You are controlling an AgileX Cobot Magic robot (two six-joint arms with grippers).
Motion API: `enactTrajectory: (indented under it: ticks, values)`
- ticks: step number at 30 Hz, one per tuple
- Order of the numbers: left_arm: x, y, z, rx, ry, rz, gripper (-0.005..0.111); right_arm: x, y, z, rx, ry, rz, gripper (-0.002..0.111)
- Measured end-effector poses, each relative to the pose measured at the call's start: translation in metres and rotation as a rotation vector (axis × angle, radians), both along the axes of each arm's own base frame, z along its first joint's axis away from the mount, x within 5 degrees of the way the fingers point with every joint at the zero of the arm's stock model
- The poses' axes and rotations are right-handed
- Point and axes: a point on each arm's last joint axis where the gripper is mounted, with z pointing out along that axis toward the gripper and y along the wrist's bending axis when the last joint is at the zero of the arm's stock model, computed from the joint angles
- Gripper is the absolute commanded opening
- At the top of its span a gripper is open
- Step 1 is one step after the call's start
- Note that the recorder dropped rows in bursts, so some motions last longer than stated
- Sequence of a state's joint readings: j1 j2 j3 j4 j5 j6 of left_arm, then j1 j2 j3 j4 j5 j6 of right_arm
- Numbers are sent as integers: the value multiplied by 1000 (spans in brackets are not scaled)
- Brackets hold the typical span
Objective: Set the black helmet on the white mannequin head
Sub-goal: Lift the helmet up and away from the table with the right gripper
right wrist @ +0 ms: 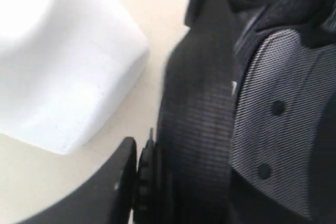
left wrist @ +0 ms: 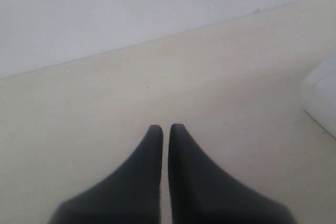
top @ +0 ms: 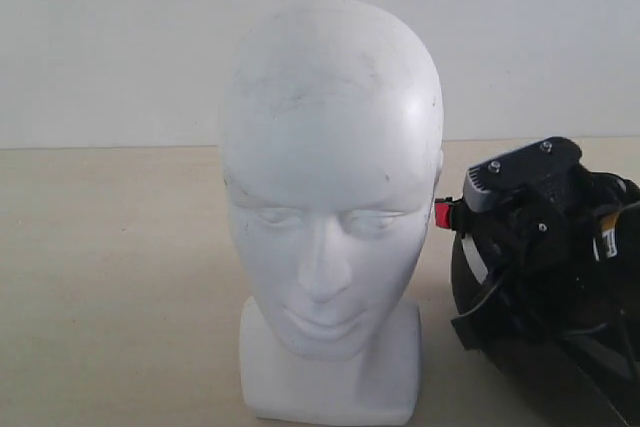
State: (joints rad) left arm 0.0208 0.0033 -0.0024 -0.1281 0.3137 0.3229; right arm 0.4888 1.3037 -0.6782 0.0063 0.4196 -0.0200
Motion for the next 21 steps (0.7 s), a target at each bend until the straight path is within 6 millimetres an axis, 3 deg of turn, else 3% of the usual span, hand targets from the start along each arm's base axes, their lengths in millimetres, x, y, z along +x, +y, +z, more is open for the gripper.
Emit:
enactTrajectory:
  ticks: [9,15,21]
  values:
    - [0,0,0,0,0,0,4,-6,-5,33,31,-129,8,0]
    - [0,0,0,0,0,0,4,-8,-6,69,168,-389,10,0]
    - [0,0,0,0,0,0,4,-24,-13,102,311,-683,30,0]
